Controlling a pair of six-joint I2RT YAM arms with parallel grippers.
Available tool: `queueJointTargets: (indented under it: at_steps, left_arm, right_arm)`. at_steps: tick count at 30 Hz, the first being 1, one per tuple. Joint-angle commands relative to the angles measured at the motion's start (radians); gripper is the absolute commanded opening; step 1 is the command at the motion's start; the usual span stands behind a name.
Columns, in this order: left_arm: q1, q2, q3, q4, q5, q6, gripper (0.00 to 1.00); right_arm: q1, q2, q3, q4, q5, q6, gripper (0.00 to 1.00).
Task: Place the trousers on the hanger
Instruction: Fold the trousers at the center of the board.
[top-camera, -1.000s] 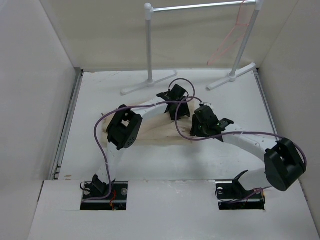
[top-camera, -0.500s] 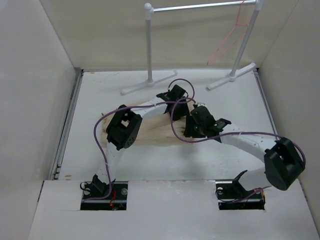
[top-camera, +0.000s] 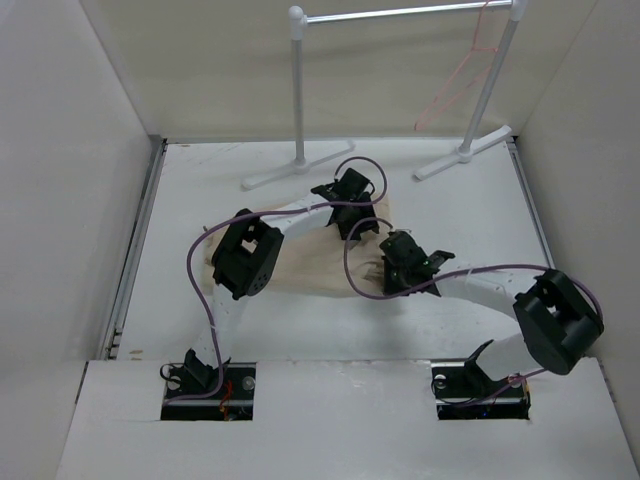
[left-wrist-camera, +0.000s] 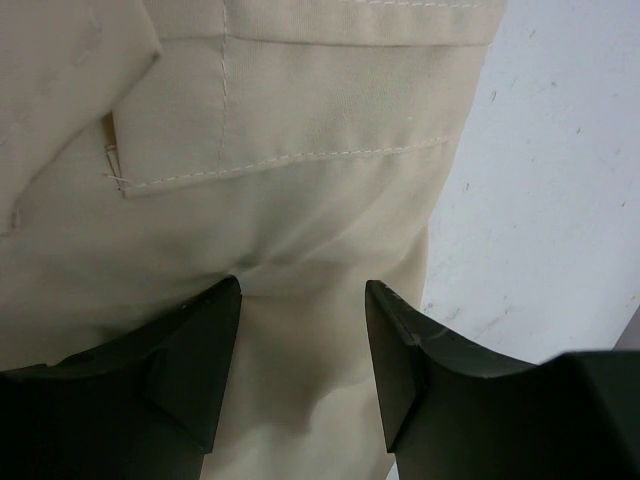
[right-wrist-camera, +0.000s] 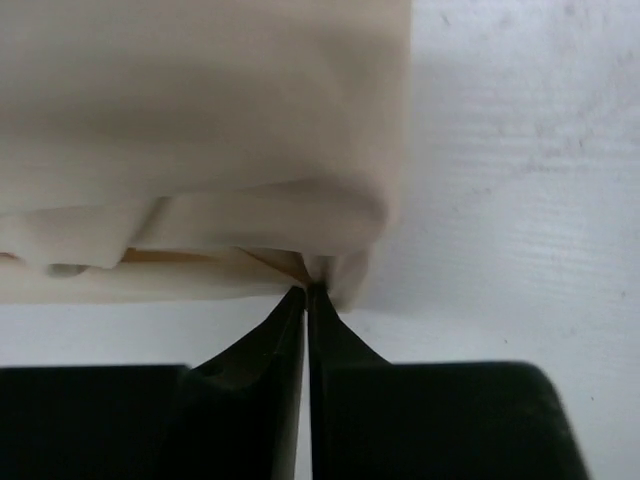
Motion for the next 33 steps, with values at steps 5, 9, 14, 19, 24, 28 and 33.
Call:
queueJointTargets:
  at_steps: [5,9,14,19,24,28,33]
  left_arm:
    - [0.003,-0.061,-0.018,-0.002,-0.003,-0.002,0.51]
    - [-0.005,-0.070,-0.027,0.006,-0.003,-0.003,0.51]
    - [-0.013,-0.074,-0.043,0.008,-0.003,-0.003,0.51]
    - [-0.014,-0.081,-0.053,0.018,0.006,-0.006,0.51]
    - [-0.017,-0.082,-0.058,0.025,0.011,-0.006,0.51]
    - [-0.022,-0.082,-0.063,0.028,0.011,-0.009,0.51]
    - [-0.022,-0.076,-0.064,0.028,0.008,-0.012,0.51]
  right_arm:
    - [-0.006,-0.194,0.004,-0.080,0.005,0.027,0.60]
    - [-0.064,-0.267,0.074,-0.113,-0.008,0.019,0.50]
    - [-0.109,-0.176,0.117,-0.076,0.011,0.061,0.29]
    - [-0.109,-0.083,0.143,-0.025,0.034,0.065,0.39]
    - [-0.109,-0.020,0.160,-0.007,0.045,0.050,0.47]
    - [-0.109,0.017,0.157,0.013,0.064,0.056,0.34]
    - [-0.106,0.022,0.140,0.015,0.086,0.068,0.07]
